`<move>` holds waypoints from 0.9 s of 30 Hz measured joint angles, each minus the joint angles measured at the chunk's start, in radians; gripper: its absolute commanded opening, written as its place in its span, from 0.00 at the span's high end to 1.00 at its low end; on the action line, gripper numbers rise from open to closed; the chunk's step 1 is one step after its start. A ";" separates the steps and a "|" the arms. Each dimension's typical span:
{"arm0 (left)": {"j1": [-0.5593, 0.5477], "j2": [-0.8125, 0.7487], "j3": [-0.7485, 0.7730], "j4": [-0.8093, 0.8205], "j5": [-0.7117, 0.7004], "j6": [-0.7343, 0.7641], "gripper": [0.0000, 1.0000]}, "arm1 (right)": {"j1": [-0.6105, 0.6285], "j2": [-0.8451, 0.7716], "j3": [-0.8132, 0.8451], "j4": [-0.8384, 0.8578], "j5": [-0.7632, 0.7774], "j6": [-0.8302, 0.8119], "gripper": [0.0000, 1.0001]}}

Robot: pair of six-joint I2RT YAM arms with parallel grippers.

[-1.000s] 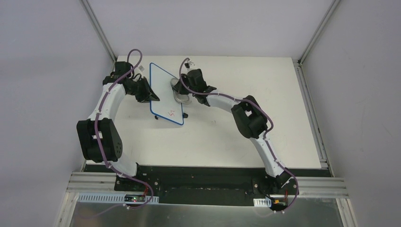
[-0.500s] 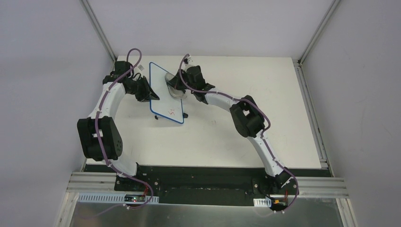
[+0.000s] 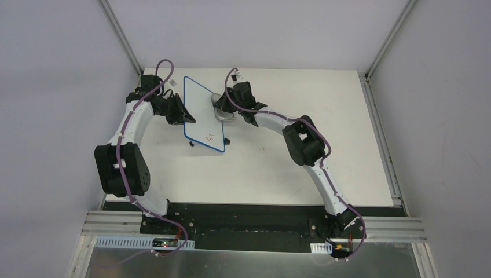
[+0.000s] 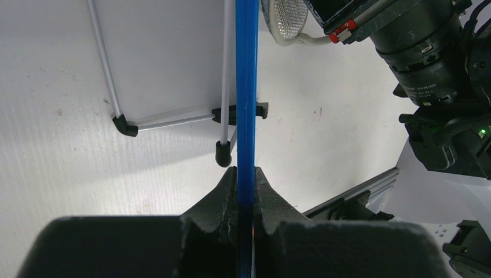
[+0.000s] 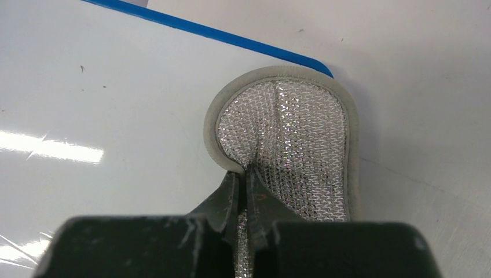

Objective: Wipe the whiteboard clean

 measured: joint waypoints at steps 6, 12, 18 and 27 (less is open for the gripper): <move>0.000 -0.001 0.000 -0.006 0.000 -0.001 1.00 | 0.029 -0.019 0.002 -0.022 0.042 -0.019 1.00; 0.000 -0.002 0.000 -0.012 0.001 0.001 1.00 | 0.129 -0.234 -0.296 0.111 0.066 -0.020 1.00; 0.000 -0.002 0.000 -0.015 0.004 0.004 1.00 | 0.220 -0.404 -0.603 0.321 0.092 -0.012 1.00; 0.000 -0.001 0.000 -0.008 0.005 0.003 1.00 | 0.211 -0.392 -0.649 0.386 0.103 0.038 1.00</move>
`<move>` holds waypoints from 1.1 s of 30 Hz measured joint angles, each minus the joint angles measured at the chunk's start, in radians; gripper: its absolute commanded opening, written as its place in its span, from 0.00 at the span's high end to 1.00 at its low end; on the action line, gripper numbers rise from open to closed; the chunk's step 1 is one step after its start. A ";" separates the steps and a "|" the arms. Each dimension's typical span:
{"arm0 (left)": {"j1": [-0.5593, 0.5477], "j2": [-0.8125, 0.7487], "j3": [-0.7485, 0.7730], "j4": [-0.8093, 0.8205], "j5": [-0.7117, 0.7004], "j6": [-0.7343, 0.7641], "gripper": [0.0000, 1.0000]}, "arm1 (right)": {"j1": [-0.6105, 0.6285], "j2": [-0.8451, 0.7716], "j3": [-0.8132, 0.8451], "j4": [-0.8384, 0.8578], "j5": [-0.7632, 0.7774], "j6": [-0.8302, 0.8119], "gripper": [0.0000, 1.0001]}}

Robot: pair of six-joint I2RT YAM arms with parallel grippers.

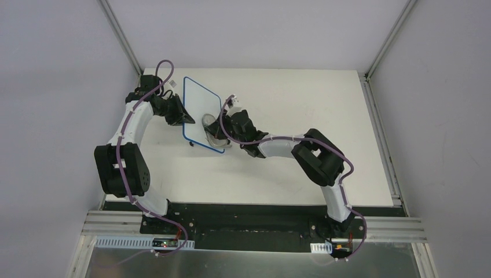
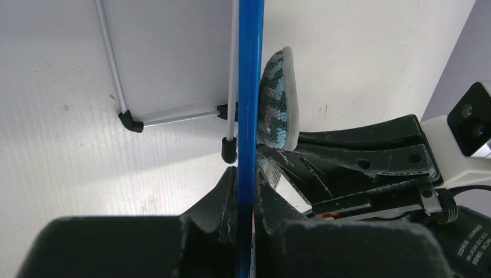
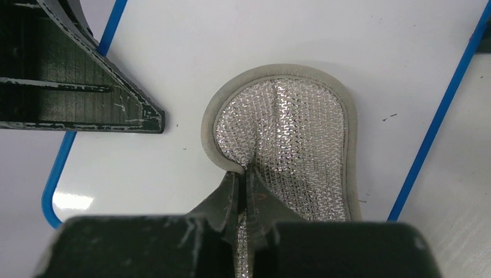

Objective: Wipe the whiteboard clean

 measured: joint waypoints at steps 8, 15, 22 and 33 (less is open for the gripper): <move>0.001 0.000 0.000 0.003 0.000 0.000 1.00 | 0.084 -0.032 0.099 -0.187 0.174 -0.011 1.00; 0.001 -0.001 -0.003 0.004 0.007 0.001 1.00 | 0.127 -0.064 0.042 -0.108 0.215 0.026 1.00; 0.001 -0.002 -0.004 0.008 0.011 0.001 1.00 | 0.097 -0.081 -0.183 0.110 0.194 0.154 1.00; 0.000 -0.002 -0.004 0.025 0.011 0.001 1.00 | 0.120 -0.103 -0.128 -0.064 0.267 0.135 1.00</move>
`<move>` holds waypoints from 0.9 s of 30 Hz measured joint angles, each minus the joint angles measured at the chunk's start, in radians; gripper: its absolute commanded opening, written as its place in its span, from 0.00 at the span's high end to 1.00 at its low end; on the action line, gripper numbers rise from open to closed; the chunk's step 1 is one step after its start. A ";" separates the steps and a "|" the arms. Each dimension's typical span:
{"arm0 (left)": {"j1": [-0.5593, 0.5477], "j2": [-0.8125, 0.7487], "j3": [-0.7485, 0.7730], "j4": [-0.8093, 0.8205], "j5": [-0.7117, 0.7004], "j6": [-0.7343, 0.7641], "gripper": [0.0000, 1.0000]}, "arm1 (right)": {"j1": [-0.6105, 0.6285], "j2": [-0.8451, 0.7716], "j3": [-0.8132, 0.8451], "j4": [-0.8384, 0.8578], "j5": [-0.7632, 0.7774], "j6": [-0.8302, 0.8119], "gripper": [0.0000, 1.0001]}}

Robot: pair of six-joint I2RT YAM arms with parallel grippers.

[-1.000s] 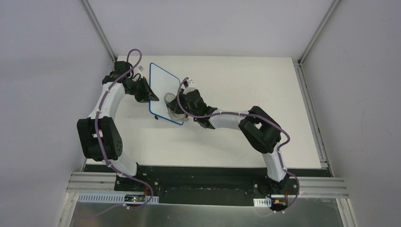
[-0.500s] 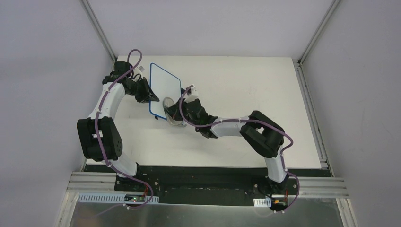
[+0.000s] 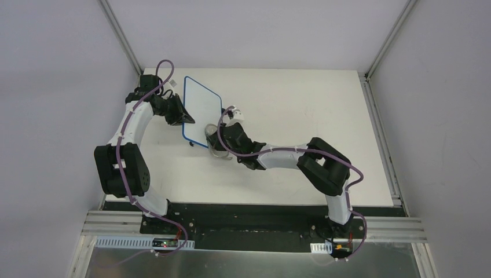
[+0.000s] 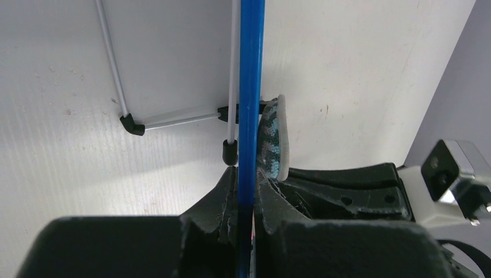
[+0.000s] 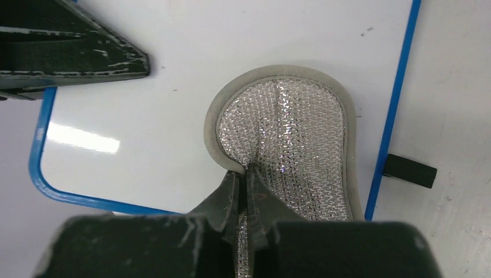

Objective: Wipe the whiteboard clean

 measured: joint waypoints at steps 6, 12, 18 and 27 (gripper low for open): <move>0.000 0.000 0.000 0.004 0.000 0.001 1.00 | 0.092 -0.018 0.177 -0.176 0.083 -0.100 1.00; 0.000 -0.005 -0.006 0.004 0.000 0.006 1.00 | 0.103 -0.026 0.135 -0.076 0.046 -0.084 1.00; 0.000 -0.004 -0.006 0.004 0.000 0.011 1.00 | 0.010 0.003 -0.098 0.243 -0.067 0.046 1.00; -0.002 -0.004 -0.003 0.013 0.000 0.006 1.00 | -0.091 0.053 -0.154 0.190 -0.096 0.083 1.00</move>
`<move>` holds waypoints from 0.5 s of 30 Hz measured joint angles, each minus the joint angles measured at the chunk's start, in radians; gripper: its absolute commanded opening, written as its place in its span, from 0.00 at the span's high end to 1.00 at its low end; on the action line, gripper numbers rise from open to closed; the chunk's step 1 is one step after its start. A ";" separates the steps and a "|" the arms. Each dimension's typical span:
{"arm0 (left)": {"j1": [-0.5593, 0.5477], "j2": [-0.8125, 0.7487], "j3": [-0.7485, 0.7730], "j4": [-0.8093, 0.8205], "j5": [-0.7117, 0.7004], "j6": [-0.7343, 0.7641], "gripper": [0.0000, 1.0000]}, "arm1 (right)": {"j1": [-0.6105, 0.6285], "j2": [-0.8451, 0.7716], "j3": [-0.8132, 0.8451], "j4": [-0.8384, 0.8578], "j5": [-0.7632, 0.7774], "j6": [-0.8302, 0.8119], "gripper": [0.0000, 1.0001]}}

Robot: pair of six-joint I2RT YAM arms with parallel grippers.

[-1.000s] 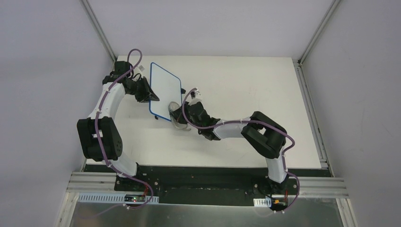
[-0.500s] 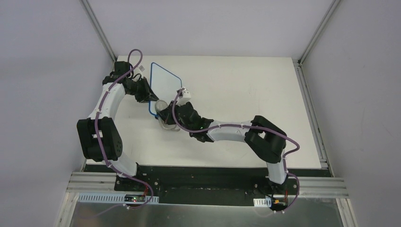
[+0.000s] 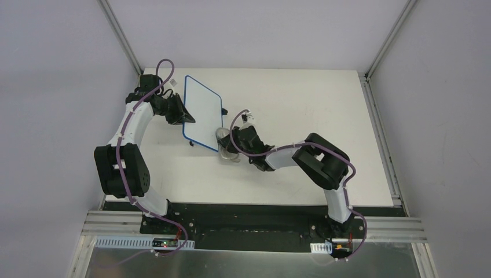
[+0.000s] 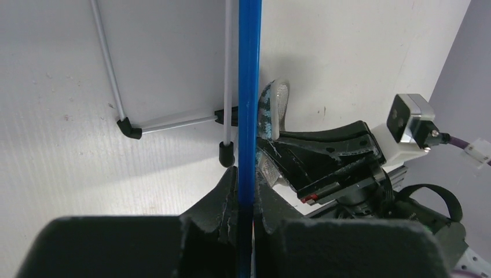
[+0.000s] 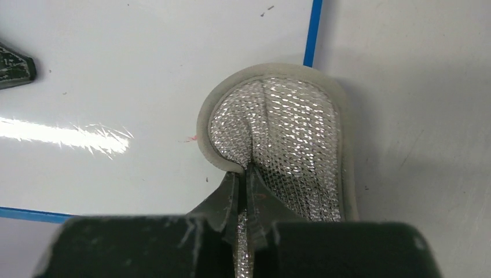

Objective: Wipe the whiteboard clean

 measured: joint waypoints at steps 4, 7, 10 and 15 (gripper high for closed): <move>0.000 0.000 0.000 0.005 0.000 -0.002 1.00 | 0.037 -0.017 0.136 -0.192 0.079 -0.082 1.00; 0.000 0.002 0.000 0.002 0.000 -0.003 1.00 | 0.084 -0.017 0.296 -0.286 0.094 -0.148 1.00; 0.000 0.003 0.000 -0.002 0.000 -0.003 1.00 | 0.127 -0.014 0.403 -0.303 0.063 -0.180 1.00; 0.001 0.007 0.000 0.000 -0.002 -0.003 1.00 | 0.105 0.003 0.352 -0.173 -0.014 -0.132 1.00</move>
